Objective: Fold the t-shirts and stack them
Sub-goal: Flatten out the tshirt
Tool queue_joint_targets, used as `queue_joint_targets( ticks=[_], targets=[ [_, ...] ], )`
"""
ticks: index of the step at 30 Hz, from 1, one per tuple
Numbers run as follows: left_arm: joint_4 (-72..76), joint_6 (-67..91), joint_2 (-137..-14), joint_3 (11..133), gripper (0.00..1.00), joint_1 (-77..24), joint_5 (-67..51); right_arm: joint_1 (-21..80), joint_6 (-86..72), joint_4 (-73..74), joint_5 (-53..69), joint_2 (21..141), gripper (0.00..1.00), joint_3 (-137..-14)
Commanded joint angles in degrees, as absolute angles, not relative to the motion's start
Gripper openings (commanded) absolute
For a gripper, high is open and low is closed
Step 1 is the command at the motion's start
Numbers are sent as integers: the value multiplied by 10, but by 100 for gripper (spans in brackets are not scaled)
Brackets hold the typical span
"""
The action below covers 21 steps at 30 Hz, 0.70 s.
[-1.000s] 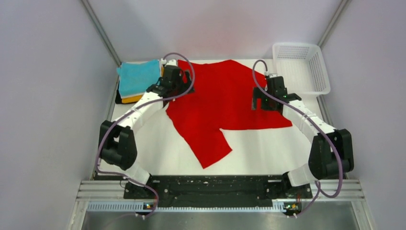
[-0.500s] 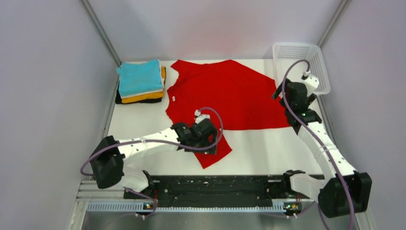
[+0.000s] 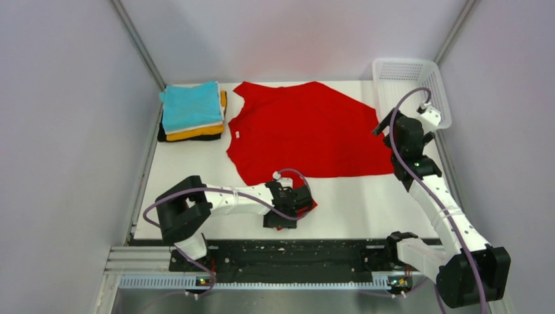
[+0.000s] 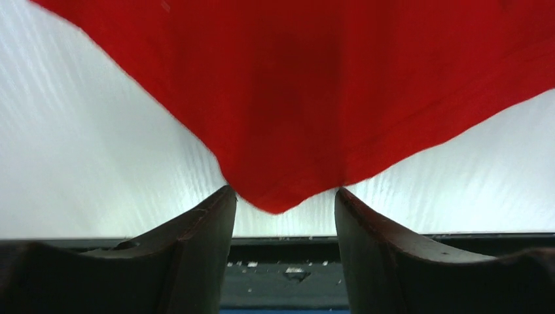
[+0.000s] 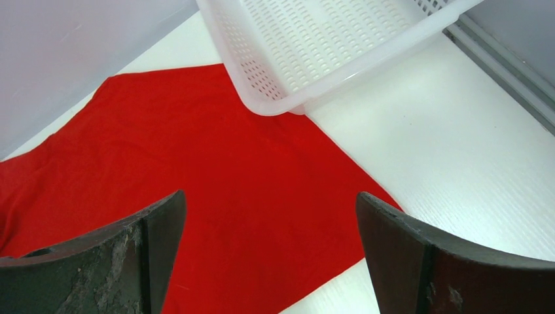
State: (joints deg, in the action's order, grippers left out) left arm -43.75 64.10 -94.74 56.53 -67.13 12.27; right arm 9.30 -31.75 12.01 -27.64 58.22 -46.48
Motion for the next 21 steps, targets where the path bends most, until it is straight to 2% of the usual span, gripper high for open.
queue_joint_targets(
  ticks=[1,12,14,17,21],
  targets=[
    [-444,686,-976,562,60,-675,163,92,-325,102,-249,573,99,-458],
    [-502,742,-1007,566,43,-668,207,92,-324,118,-238,570,99,-453],
    [-500,744,-1015,567,32,-661,208,92,-323,122,-237,568,99,-452],
    [-506,763,-1021,566,0,-648,216,92,-323,122,-236,567,99,-450],
    [-547,805,-999,549,0,-628,236,92,-320,126,-232,567,99,-444]
  ],
)
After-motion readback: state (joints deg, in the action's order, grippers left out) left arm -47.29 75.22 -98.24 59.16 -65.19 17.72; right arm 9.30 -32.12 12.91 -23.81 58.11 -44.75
